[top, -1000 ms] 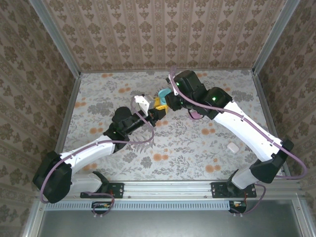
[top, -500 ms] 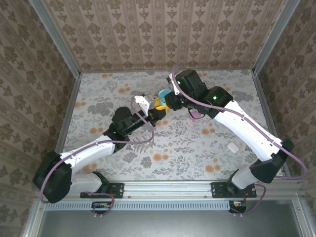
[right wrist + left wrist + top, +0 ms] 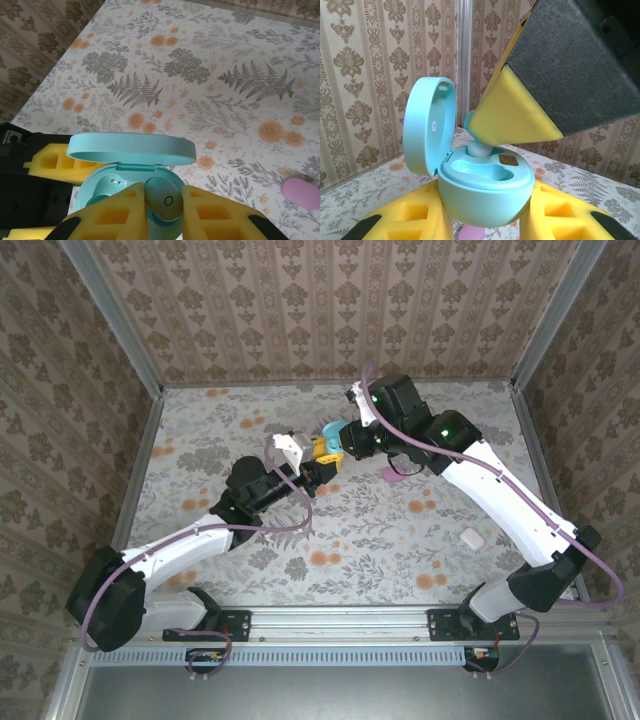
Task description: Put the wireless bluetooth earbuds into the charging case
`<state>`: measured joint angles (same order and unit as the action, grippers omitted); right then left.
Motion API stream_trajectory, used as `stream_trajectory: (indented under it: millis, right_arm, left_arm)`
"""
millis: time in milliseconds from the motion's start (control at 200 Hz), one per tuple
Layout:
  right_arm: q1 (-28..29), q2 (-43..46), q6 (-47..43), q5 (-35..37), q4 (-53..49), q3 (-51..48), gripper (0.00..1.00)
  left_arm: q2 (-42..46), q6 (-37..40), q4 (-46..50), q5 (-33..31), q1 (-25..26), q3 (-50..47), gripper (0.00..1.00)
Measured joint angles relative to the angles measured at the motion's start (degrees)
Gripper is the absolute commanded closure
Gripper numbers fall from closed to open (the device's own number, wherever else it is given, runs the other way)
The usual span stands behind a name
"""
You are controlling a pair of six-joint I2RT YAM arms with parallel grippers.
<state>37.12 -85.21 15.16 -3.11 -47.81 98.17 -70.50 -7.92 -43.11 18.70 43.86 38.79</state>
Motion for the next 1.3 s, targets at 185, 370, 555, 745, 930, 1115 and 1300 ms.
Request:
stream_trajectory:
  millis: [185, 370, 555, 745, 930, 1115, 1300]
  right_arm:
    - [-2.2, 0.3, -0.2, -5.3, -0.5, 0.0, 0.79]
    - [-3.5, 1.0, -1.4, -9.9, -2.9, 1.0, 0.8]
    - [-3.7, 1.0, -3.6, -12.0, -7.3, 4.1, 0.8]
    - [-3.9, 1.0, -4.8, -12.4, -10.5, 6.0, 0.8]
    - [-3.9, 0.3, -5.0, -13.4, -11.4, 6.5, 0.79]
    - [-3.9, -0.2, -5.0, -13.4, -11.3, 6.5, 0.8]
    - [-4.0, -0.4, -5.0, -14.1, -11.3, 6.6, 0.81]
  left_arm:
    - [0.2, 0.3, -0.2, 1.4, 0.0, 0.0, 0.69]
    - [1.4, 1.6, 0.2, 4.2, -0.4, 0.0, 0.69]
    - [2.6, 2.2, 0.2, 6.7, -0.9, 0.0, 0.69]
    - [2.8, 3.1, 0.2, 7.7, -1.2, 0.0, 0.69]
    - [2.7, 3.2, 0.5, 8.4, -1.2, 0.0, 0.69]
    - [2.7, 3.2, 1.0, 8.8, -1.2, 0.1, 0.69]
    - [2.7, 3.2, 1.0, 9.4, -1.2, 0.5, 0.69]
